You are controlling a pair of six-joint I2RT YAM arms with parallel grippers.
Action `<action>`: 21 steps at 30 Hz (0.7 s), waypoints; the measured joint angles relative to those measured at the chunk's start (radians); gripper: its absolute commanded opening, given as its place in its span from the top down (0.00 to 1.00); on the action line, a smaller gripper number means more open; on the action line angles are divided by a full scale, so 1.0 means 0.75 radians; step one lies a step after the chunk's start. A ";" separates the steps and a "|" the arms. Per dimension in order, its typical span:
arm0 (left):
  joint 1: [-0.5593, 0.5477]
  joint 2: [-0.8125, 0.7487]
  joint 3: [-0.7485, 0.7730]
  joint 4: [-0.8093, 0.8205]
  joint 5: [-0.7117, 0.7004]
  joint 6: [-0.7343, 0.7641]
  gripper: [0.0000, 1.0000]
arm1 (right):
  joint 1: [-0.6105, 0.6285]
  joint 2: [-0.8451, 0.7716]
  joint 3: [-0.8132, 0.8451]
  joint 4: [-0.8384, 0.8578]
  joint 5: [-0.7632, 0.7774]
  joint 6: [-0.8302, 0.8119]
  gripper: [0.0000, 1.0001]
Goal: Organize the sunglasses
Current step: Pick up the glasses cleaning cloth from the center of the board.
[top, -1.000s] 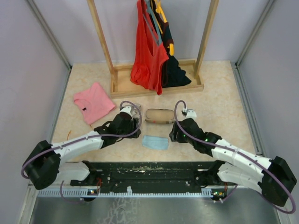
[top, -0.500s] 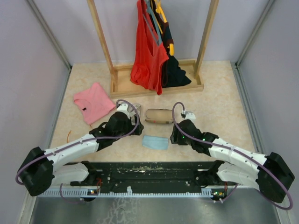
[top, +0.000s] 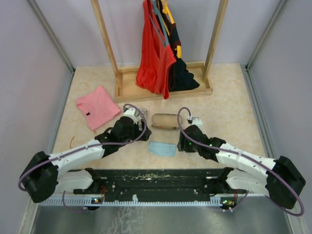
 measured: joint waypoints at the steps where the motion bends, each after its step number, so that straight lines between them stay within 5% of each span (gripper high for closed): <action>1: -0.001 0.019 0.003 -0.002 0.014 -0.001 0.15 | 0.003 0.014 0.008 -0.010 0.000 -0.001 0.47; 21: -0.071 0.276 0.034 -0.028 0.135 -0.011 0.30 | 0.110 0.319 0.116 0.017 0.017 0.015 0.50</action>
